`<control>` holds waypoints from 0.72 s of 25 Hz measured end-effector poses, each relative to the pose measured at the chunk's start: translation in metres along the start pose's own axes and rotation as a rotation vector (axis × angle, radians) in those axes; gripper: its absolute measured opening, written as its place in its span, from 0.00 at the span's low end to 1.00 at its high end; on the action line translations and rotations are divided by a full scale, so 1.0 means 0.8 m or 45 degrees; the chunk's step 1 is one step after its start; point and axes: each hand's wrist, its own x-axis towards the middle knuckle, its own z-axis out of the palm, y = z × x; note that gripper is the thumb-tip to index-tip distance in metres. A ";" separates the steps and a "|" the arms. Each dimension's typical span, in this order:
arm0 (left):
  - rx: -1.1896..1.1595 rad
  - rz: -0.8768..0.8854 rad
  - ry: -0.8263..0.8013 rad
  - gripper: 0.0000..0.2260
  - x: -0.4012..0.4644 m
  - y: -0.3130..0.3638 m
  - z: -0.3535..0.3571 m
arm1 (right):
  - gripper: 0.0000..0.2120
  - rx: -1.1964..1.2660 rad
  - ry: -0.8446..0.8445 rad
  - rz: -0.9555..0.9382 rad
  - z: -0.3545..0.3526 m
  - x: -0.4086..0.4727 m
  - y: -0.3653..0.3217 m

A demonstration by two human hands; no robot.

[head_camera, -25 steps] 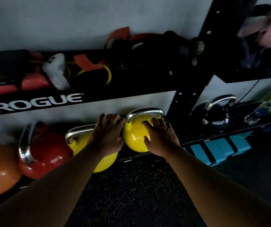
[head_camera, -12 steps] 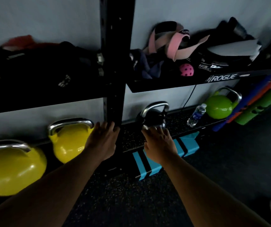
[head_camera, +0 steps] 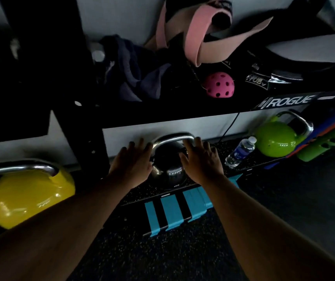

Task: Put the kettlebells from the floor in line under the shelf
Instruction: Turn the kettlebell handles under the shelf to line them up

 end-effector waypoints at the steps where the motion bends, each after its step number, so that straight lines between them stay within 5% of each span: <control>1: -0.047 -0.052 0.029 0.25 0.013 0.007 0.005 | 0.25 0.022 0.004 -0.007 0.008 0.014 0.006; 8: -0.657 -0.634 0.013 0.24 0.061 0.075 0.047 | 0.28 0.292 -0.075 -0.067 0.061 0.077 0.033; 13: -0.652 -0.669 0.169 0.16 0.081 0.108 0.075 | 0.24 0.602 -0.030 -0.095 0.067 0.097 0.045; 18: -1.612 -1.019 0.276 0.27 0.114 0.081 0.078 | 0.26 0.916 -0.066 0.058 0.073 0.082 0.035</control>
